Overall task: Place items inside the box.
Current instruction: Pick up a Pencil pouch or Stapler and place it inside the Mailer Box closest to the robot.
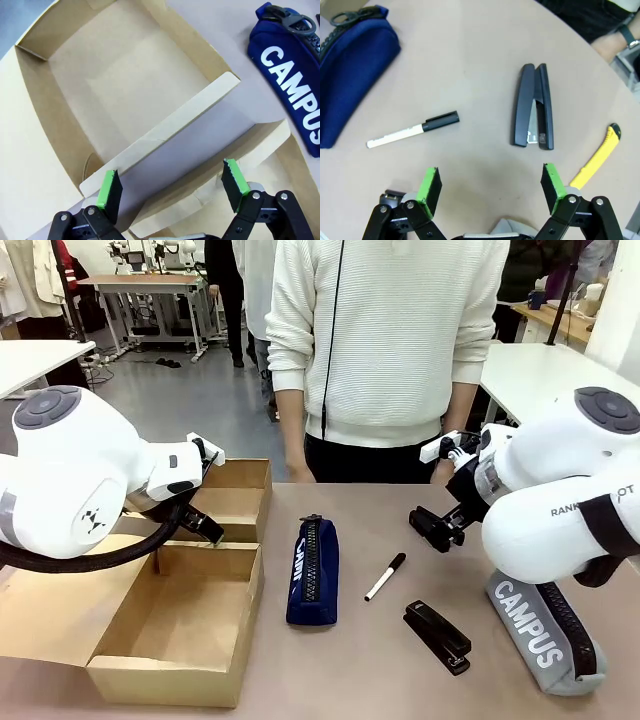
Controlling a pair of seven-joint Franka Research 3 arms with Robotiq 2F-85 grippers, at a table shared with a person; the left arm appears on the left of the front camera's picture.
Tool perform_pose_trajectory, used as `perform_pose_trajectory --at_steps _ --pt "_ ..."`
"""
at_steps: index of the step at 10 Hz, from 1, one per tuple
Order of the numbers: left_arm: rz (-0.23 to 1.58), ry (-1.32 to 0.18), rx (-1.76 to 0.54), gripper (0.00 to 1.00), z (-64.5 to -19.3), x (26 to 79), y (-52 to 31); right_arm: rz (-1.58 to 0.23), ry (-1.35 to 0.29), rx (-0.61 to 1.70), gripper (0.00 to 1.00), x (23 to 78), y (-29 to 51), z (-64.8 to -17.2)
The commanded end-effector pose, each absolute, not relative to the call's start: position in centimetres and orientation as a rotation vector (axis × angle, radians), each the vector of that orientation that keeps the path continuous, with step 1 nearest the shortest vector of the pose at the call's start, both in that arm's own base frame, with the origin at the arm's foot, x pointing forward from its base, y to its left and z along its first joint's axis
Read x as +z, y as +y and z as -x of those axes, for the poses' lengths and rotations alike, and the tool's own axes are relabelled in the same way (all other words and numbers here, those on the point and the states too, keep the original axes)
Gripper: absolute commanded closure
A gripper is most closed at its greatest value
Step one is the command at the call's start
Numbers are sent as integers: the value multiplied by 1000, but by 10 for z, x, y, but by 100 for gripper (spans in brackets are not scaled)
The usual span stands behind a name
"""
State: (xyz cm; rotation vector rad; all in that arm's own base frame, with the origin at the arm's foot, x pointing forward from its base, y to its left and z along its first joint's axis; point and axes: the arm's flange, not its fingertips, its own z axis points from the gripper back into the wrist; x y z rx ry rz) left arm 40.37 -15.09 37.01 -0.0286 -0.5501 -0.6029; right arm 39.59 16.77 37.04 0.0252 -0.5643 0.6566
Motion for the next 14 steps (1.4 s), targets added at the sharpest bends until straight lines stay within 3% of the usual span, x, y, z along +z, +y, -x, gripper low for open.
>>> perform_pose_trajectory --at_steps 1,3,6,8,9,11,12,13,14 --pt "29 -550 -603 0 -404 370 -151 -25 -564 657 0 370 168 -396" --pt "97 -542 -632 0 -372 415 -144 -131 -537 670 0 416 159 -385" --pt "170 -486 -365 0 -327 503 -116 -293 -439 331 0 512 98 -354" --pt "503 -444 -346 0 -295 538 -59 -606 -354 175 0 538 7 -327" --pt "677 -475 -250 0 -291 543 -10 -761 -379 -32 0 529 -62 -317" --pt "957 -610 137 0 -274 508 105 -913 -469 -290 0 499 -143 -293" --pt "666 -484 -268 0 -286 559 -7 -598 -550 -523 0 486 -142 -291" --pt "666 -484 -268 0 -286 559 -7 -820 -380 -84 0 521 -119 -285" --pt "666 -484 -268 0 -286 559 -7 -820 -380 -84 0 521 -119 -285"
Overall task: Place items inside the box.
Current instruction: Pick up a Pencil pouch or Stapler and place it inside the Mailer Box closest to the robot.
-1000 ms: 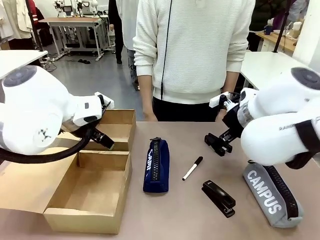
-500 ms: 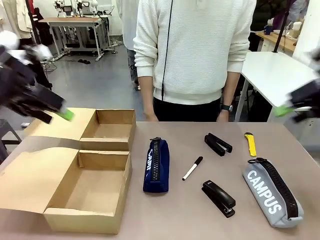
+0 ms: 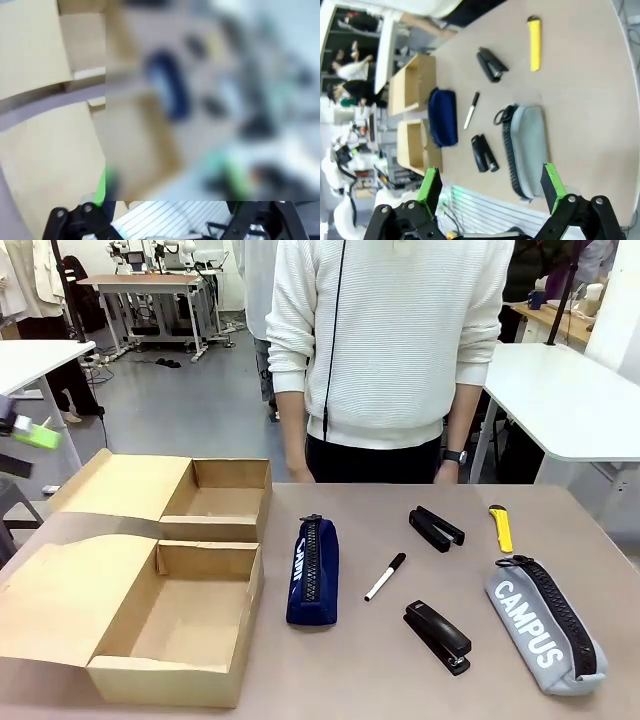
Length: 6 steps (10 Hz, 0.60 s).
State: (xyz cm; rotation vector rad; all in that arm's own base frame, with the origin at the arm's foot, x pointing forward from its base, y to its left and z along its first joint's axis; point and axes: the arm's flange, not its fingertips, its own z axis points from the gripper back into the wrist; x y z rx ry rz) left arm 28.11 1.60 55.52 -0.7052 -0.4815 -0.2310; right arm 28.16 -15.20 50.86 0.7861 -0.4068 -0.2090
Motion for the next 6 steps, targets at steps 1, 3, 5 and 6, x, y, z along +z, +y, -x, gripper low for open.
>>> perform_pose_trajectory --at_steps 1,3,5,6 --pt "751 -508 -179 0 -278 552 49 -779 -437 -264 0 504 -172 -278" --pt "986 -335 -350 0 -280 549 34 -842 -351 -176 0 510 -148 -292" --pt "1269 -320 -213 0 -254 537 125 -1216 -211 -255 0 522 -234 -277" --pt "1408 -360 -163 0 -237 526 165 -1416 -134 -250 0 516 -278 -265"
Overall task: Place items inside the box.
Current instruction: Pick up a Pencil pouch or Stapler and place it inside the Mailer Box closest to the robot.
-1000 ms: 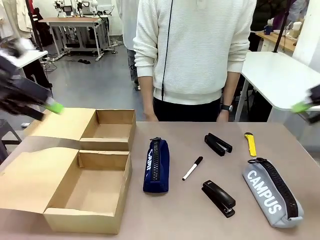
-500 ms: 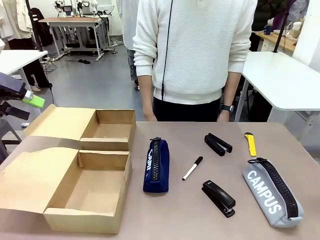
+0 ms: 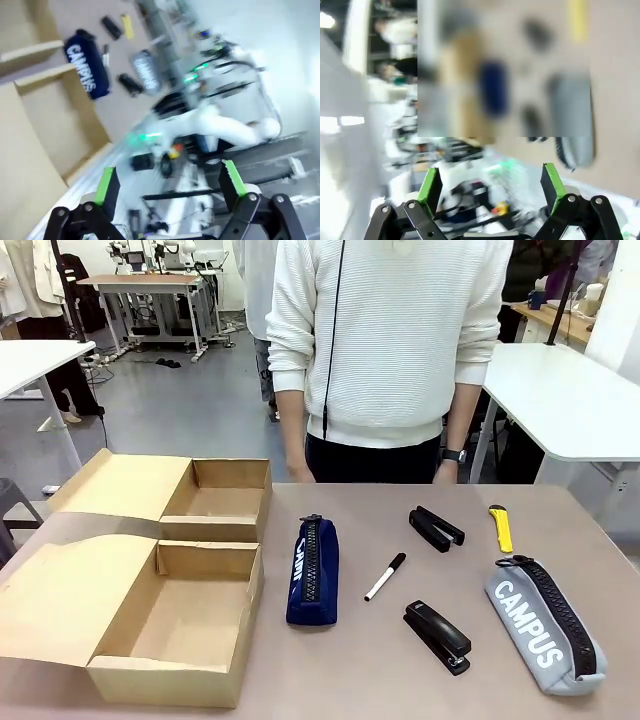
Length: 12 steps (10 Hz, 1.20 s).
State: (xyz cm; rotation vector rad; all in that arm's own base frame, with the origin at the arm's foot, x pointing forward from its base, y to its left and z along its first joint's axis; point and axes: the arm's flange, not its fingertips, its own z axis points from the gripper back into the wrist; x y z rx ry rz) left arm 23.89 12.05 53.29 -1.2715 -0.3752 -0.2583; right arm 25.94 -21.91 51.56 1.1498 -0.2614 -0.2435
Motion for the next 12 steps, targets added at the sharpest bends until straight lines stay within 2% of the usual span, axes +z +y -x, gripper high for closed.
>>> perform_pose_trajectory --at_steps 1,3,4,5,6,9,12 --pt "1455 -415 -99 0 -222 516 197 -1480 -165 -367 0 501 -311 -255" --pt "1486 -466 -20 0 -204 495 234 -1532 -193 -485 0 472 -345 -239" --pt "1450 -422 -20 0 -210 491 224 -1483 -216 -532 0 463 -346 -238" --pt "1369 -362 9 0 -222 489 211 -1491 -196 -446 0 483 -326 -213" --pt "1479 -446 9 0 -185 488 242 -1491 -196 -446 0 483 -326 -213" --pt "1479 -446 9 0 -185 488 242 -1495 -185 -485 0 472 -334 -221" --pt "1479 -446 9 0 -185 488 242 -1400 -164 -503 0 465 -321 -220"
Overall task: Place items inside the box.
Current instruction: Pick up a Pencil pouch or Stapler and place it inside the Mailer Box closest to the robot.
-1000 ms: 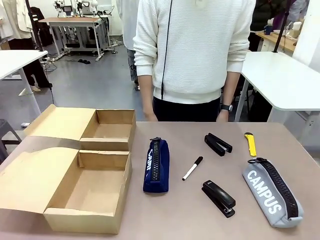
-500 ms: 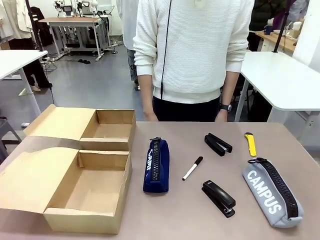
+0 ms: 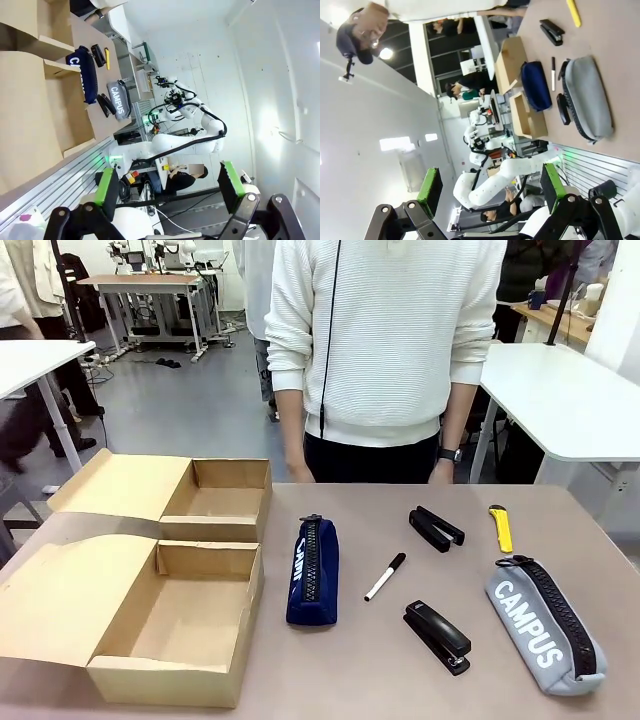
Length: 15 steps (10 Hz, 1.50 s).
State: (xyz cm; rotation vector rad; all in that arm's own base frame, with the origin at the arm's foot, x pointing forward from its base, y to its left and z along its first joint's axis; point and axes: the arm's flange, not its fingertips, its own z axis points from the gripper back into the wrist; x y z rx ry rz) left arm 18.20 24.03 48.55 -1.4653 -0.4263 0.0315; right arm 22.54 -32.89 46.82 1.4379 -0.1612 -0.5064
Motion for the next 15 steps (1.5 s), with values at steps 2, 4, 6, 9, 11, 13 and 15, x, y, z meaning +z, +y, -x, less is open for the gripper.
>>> perform_pose_trajectory --at_steps 2,4,6,9,11,13,15 --pt "1479 -446 9 0 -185 488 242 -1334 -144 -479 0 463 -302 -220" --pt "1479 -446 9 0 -185 488 242 -1231 -125 -371 0 475 -257 -229" --pt "1479 -446 9 0 -185 488 242 -1074 -94 -257 0 479 -201 -236" --pt "1479 -446 9 0 -185 488 242 -1078 -72 -261 0 485 -204 -241" --pt "1479 -446 9 0 -185 488 242 -997 -107 -178 0 493 -176 -237" --pt "1479 -446 9 0 -185 488 242 -702 -118 -118 0 479 -126 -242" --pt "1479 -446 9 0 -185 488 242 -756 -105 -42 0 480 -117 -254"
